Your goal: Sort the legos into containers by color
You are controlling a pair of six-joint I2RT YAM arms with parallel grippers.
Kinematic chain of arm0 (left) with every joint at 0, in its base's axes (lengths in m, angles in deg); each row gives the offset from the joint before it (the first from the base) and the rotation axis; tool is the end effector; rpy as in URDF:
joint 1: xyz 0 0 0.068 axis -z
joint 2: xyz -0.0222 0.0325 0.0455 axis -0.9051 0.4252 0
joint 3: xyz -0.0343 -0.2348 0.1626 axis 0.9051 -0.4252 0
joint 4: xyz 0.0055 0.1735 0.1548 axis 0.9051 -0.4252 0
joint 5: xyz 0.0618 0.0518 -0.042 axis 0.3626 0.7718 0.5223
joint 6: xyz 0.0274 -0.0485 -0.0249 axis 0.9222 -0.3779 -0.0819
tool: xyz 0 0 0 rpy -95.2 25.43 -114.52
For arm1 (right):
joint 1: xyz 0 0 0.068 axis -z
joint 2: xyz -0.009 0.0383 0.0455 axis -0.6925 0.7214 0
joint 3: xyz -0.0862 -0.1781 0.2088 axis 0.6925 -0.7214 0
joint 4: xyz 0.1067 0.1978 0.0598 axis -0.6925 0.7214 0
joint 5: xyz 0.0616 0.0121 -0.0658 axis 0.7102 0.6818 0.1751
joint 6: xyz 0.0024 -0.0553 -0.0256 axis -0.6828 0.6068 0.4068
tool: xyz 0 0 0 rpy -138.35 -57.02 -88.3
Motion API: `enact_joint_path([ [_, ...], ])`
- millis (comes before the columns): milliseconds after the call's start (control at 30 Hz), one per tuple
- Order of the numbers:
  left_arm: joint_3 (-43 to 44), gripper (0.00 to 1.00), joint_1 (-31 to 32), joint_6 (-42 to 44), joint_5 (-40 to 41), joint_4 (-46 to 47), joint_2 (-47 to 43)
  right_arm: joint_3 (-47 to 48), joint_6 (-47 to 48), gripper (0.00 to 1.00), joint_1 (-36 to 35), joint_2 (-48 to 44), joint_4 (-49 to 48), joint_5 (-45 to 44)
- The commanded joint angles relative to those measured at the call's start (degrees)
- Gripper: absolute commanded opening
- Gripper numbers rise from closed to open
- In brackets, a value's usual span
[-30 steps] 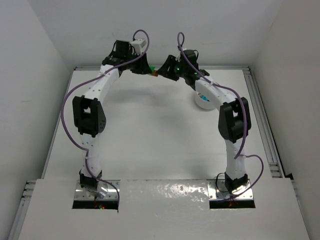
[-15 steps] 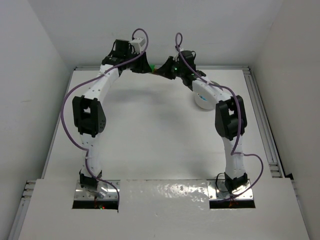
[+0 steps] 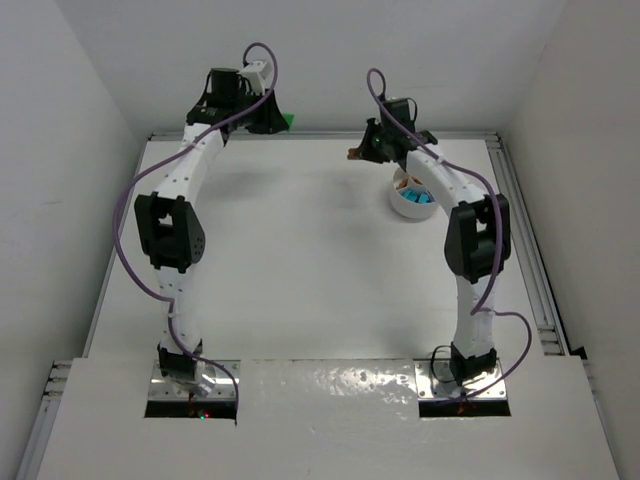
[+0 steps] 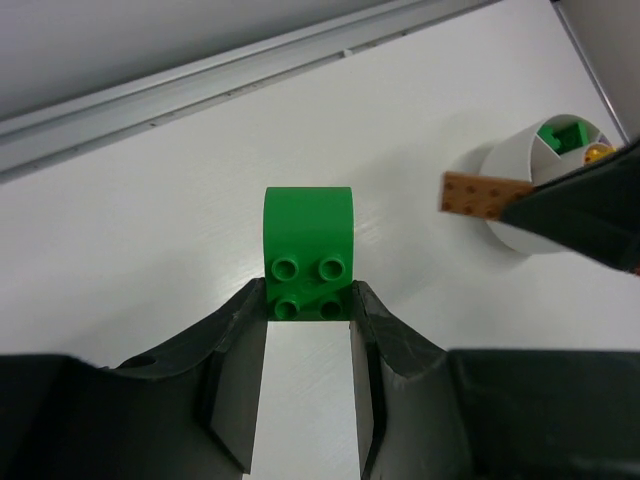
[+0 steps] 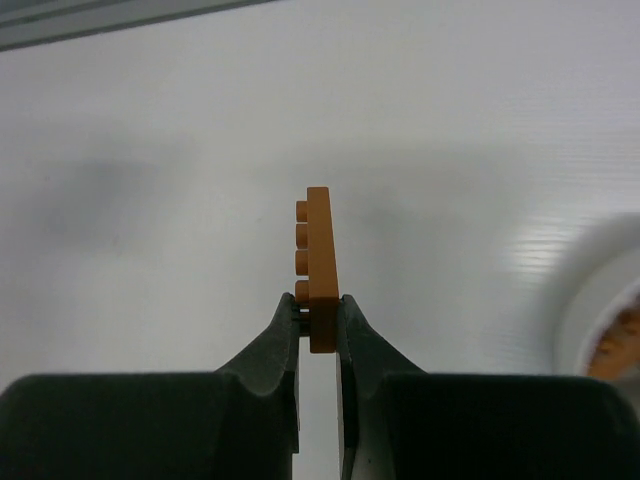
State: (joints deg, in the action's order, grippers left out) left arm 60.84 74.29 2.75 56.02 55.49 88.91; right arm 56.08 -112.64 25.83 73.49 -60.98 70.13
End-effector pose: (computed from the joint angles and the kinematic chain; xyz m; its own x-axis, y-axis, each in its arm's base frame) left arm 0.4792 -0.1018 0.3463 -0.5404 0.0382 -0.8406 0.5165 0.8036 -0.2956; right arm 0.4609 0.1534 0.2729 -0.6732 0.3812 -0.6336 0.0204 0.8661 0.4994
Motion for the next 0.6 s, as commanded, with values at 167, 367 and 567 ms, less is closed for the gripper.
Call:
enact_joint_path([
  [167,-0.14,0.0,-0.22,2.19,2.63,-1.08,-3.22,-3.65,11.96,0.0,-0.28,-13.66,10.31,-28.86],
  [367,0.12,0.0,-0.22,1.75,2.1,-0.38,-2.6,-3.15,9.18,0.0,1.12,-11.92,13.9,-27.93],
  [567,-0.14,0.0,-0.22,2.45,2.63,-1.51,-2.95,-4.65,6.79,0.0,1.74,-9.72,12.68,-26.25],
])
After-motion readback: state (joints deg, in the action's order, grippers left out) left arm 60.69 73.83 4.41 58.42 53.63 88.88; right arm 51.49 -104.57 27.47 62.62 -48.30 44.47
